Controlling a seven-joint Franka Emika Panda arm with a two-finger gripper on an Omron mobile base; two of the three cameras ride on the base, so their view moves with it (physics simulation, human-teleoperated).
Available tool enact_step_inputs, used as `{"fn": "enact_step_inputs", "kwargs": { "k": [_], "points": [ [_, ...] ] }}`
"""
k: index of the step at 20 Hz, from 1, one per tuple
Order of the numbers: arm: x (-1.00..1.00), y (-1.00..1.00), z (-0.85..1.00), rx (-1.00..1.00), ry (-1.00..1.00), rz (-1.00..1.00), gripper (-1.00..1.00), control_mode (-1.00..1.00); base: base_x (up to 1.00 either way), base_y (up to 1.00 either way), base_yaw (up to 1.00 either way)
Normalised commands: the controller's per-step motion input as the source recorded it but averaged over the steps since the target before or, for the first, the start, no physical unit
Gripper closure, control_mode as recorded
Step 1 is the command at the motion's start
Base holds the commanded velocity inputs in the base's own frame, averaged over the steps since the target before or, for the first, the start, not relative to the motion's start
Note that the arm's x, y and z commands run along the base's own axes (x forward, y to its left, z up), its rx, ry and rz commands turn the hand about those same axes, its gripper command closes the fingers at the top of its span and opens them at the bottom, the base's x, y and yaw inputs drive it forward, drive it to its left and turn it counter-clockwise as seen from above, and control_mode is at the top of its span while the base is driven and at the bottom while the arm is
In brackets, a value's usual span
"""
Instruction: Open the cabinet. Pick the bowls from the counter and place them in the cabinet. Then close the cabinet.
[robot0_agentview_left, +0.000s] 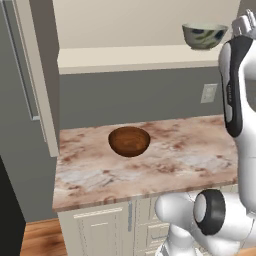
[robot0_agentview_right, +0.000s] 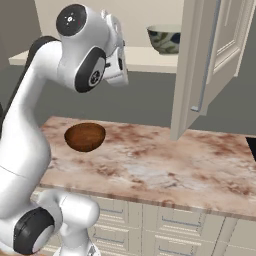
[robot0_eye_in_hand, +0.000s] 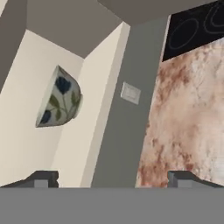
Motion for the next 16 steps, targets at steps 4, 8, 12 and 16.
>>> {"fn": "enact_step_inputs", "kwargs": {
  "k": [4, 8, 12, 16],
  "points": [
    [-0.97, 0.39, -0.51, -0.09, 0.23, 0.17, -1.00, -1.00, 0.00, 0.00, 0.00],
    [-0.73, 0.42, -0.44, -0.07, 0.26, 0.25, -1.00, -1.00, 0.00, 0.00, 0.00],
    [-0.33, 0.46, -0.43, -0.04, 0.16, 0.30, -1.00, -1.00, 0.00, 0.00, 0.00],
    [-0.18, 0.28, -0.39, 0.00, 0.13, 0.35, -1.00, -1.00, 0.00, 0.00, 0.00]
  ]
}}
